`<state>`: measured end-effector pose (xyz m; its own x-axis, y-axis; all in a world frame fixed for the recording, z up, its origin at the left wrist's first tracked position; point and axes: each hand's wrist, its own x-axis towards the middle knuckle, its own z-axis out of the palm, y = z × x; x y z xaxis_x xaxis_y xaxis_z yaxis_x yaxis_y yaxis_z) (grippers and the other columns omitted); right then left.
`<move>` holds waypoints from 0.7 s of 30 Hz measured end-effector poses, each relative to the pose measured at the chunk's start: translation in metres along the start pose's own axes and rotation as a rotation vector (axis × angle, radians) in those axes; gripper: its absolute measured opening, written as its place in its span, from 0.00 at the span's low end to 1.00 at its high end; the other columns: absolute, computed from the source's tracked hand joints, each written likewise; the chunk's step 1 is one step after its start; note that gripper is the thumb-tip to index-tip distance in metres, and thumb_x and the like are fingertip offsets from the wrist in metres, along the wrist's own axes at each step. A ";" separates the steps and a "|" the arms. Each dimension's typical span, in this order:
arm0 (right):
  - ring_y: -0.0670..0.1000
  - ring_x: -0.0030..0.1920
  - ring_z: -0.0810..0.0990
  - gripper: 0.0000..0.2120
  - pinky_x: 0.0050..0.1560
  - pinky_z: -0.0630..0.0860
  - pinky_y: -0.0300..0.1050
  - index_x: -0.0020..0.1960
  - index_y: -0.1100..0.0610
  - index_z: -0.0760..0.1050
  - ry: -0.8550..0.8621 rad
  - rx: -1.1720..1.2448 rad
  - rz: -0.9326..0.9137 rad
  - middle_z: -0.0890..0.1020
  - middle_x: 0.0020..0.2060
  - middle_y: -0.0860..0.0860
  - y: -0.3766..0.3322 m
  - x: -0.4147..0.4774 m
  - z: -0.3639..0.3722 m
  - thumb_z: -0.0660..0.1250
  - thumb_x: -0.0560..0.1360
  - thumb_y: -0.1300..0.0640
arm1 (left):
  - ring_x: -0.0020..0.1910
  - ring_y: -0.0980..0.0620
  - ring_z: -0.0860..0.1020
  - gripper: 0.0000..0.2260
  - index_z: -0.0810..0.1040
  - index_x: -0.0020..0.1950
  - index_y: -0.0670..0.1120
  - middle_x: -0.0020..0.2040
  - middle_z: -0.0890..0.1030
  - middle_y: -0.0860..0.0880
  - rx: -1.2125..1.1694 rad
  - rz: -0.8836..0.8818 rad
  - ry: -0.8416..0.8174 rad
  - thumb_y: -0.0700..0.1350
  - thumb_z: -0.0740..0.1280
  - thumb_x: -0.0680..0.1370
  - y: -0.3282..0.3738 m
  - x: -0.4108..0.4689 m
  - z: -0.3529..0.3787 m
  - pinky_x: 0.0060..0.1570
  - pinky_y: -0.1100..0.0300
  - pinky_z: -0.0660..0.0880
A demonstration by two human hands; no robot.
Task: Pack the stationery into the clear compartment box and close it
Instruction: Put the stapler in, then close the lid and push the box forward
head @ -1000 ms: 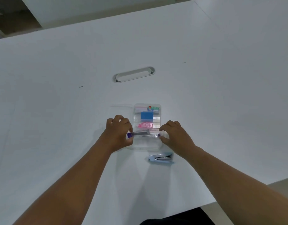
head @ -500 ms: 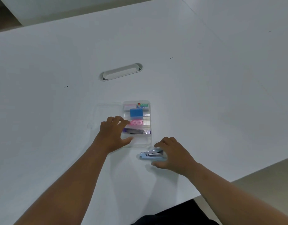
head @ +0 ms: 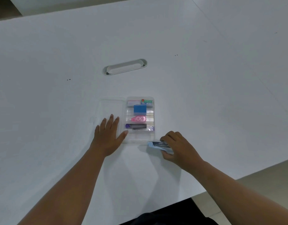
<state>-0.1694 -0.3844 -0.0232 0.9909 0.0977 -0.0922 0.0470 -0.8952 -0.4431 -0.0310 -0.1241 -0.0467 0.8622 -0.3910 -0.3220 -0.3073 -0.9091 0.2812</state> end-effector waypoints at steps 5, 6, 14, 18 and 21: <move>0.50 0.48 0.72 0.16 0.46 0.76 0.44 0.58 0.53 0.73 0.048 0.020 -0.005 0.77 0.51 0.49 -0.012 0.027 -0.003 0.70 0.72 0.51 | 0.76 0.47 0.46 0.25 0.50 0.77 0.52 0.79 0.48 0.50 -0.041 0.018 0.099 0.57 0.45 0.80 -0.001 0.000 0.007 0.74 0.44 0.46; 0.51 0.49 0.72 0.16 0.47 0.76 0.45 0.58 0.53 0.73 0.044 0.013 -0.016 0.77 0.52 0.49 -0.016 0.034 -0.003 0.70 0.72 0.51 | 0.77 0.47 0.46 0.25 0.50 0.77 0.52 0.79 0.48 0.50 -0.040 0.027 0.111 0.57 0.45 0.80 -0.001 0.000 0.008 0.74 0.44 0.46; 0.54 0.53 0.73 0.20 0.52 0.76 0.49 0.62 0.53 0.74 -0.041 -0.053 -0.082 0.78 0.55 0.51 -0.038 0.064 0.012 0.70 0.73 0.51 | 0.77 0.47 0.47 0.27 0.49 0.77 0.52 0.79 0.48 0.50 0.044 0.025 0.129 0.56 0.46 0.78 -0.007 0.002 0.018 0.72 0.44 0.47; 0.55 0.53 0.76 0.21 0.52 0.77 0.51 0.63 0.53 0.74 -0.033 -0.128 -0.108 0.80 0.55 0.51 -0.043 0.067 0.019 0.72 0.72 0.49 | 0.76 0.47 0.47 0.27 0.51 0.77 0.51 0.79 0.50 0.49 0.050 0.029 0.145 0.57 0.44 0.78 -0.004 0.001 0.015 0.72 0.44 0.47; 0.56 0.56 0.78 0.23 0.56 0.76 0.51 0.66 0.53 0.71 -0.012 -0.247 -0.154 0.80 0.58 0.51 -0.040 0.059 0.024 0.68 0.74 0.47 | 0.76 0.47 0.48 0.29 0.51 0.77 0.51 0.79 0.50 0.49 0.054 0.027 0.147 0.59 0.41 0.77 -0.006 0.001 0.015 0.72 0.44 0.48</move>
<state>-0.1154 -0.3320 -0.0322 0.9683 0.2446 -0.0516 0.2276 -0.9480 -0.2222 -0.0350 -0.1213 -0.0624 0.9019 -0.3938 -0.1776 -0.3491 -0.9065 0.2373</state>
